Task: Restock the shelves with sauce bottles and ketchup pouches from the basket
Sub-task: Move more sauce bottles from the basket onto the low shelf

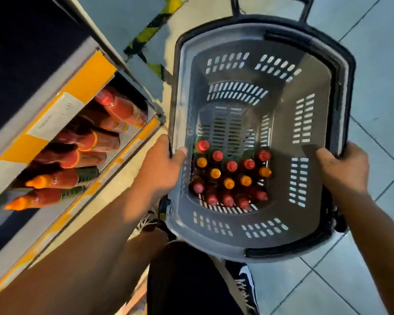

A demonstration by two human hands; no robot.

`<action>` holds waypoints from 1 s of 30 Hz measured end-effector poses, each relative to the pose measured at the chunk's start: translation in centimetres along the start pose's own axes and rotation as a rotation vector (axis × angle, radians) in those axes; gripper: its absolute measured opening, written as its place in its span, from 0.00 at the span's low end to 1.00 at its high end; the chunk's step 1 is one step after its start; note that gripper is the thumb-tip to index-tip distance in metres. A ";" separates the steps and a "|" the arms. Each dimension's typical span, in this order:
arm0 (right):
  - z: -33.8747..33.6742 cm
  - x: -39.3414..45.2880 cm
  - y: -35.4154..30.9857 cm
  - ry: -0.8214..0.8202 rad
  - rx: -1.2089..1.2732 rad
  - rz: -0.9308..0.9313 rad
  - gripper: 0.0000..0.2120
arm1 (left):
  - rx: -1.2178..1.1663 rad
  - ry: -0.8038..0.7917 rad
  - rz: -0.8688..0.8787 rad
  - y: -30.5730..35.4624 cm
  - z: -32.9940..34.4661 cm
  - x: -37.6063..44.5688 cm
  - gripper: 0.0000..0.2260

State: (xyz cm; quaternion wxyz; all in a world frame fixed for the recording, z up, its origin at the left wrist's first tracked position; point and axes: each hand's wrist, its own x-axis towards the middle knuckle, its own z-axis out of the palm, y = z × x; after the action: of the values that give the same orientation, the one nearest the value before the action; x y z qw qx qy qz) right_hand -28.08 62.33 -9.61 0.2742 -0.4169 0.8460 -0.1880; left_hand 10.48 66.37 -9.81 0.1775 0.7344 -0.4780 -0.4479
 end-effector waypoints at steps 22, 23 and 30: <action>-0.4 -1.1 0.2 0.015 -0.313 -0.240 0.22 | 0.467 0.113 0.167 -0.8 0.5 -3.9 0.16; -0.6 -2.0 1.3 -0.009 -0.338 -0.214 0.23 | 0.452 0.070 0.133 -0.9 0.4 -4.7 0.15; -1.2 -8.2 6.5 0.046 -0.413 -0.169 0.21 | 0.429 -0.072 0.228 -1.1 -1.3 -12.2 0.29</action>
State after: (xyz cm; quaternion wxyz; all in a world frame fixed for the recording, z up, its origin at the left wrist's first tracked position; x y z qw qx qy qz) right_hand -28.64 72.88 -9.71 0.1469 -0.5290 0.8347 -0.0426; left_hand 10.43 77.17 -3.85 0.0497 0.6802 -0.6479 -0.3393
